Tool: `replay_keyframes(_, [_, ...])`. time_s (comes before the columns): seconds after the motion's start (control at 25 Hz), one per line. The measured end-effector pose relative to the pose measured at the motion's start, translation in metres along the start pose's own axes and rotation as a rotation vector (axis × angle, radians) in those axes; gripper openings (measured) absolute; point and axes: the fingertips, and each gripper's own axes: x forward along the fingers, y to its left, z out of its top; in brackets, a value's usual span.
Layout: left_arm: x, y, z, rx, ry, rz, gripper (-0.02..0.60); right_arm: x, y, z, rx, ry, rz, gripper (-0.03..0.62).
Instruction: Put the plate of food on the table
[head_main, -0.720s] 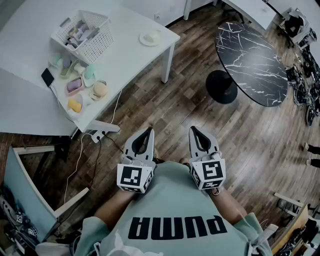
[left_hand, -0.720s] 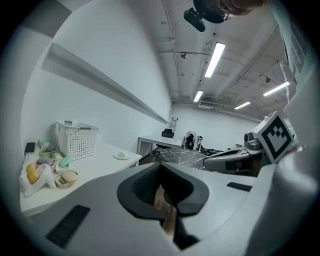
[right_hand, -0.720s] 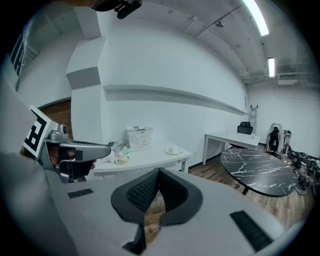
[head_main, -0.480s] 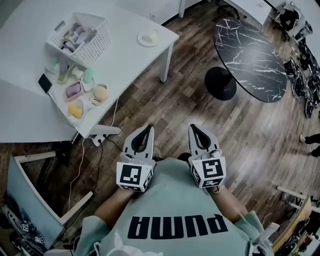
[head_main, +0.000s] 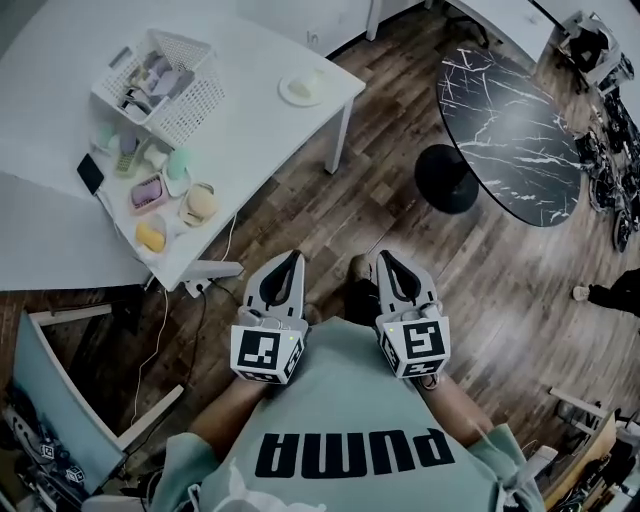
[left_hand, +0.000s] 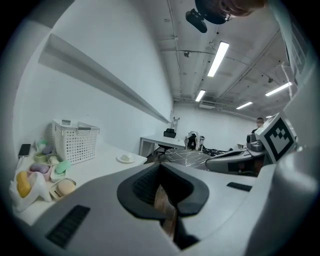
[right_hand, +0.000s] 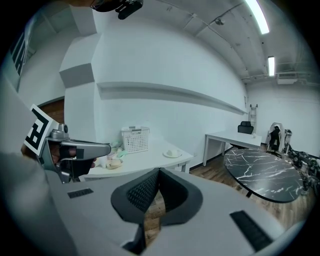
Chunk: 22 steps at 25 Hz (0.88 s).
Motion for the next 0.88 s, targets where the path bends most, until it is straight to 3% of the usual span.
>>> replay_keyframes(0.44, [0.097, -0.002, 0.024, -0.006, 0.023, 0.153, 0.006, 0.077, -0.076, 0.031, -0.039, -0.02, 0.18, 0.008])
replay_keyframes(0.88, [0.166, -0.013, 0.044, -0.022, 0.034, 0.257, 0.006, 0.122, -0.14, 0.052, -0.06, -0.044, 0.291, 0.008])
